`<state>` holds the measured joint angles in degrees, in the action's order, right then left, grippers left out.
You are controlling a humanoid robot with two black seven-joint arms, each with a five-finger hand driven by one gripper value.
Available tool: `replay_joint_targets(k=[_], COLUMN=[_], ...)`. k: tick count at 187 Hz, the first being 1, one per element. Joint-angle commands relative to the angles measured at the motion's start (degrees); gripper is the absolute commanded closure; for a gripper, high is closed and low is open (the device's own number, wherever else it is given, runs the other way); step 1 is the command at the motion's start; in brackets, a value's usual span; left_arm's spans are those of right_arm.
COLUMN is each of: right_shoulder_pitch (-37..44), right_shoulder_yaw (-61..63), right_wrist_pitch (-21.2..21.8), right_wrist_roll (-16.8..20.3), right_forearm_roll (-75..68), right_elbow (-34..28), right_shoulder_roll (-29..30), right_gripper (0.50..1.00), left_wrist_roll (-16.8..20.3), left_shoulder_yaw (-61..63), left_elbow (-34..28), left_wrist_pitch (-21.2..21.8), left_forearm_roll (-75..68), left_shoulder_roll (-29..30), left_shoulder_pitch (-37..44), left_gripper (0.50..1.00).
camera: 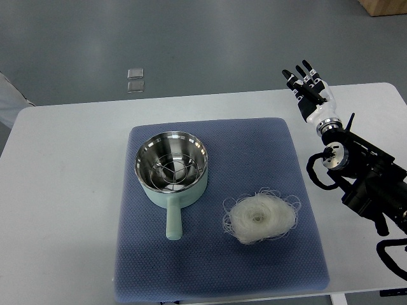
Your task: Put vermicelli into pot with right hand
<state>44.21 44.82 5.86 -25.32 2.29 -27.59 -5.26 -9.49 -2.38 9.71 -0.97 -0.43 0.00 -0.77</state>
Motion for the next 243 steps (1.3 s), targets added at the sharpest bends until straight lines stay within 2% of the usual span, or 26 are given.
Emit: replay_joint_targets(k=[1,243], right_shoulder_pitch=[0.0,0.1], right_shoulder_yaw=[0.1,0.0], right_wrist_pitch=[-0.1,-0.4], right_wrist_roll=[0.0,0.0], right_forearm_roll=[0.0,0.0], right_elbow=[0.0,0.0], right_shoulder_roll=[0.0,-0.3], right_gripper=[0.572,0.570], left_wrist_roll=[0.0,-0.1], left_shoulder_yaw=[0.0,-0.1], left_elbow=[0.0,-0.4], left_wrist_pitch=[0.0,0.4], left_forearm_roll=[0.0,0.0], left_shoulder_roll=[0.0,0.0], left_shoulder_pitch=[0.0,0.0], left_gripper=[0.500,0.500])
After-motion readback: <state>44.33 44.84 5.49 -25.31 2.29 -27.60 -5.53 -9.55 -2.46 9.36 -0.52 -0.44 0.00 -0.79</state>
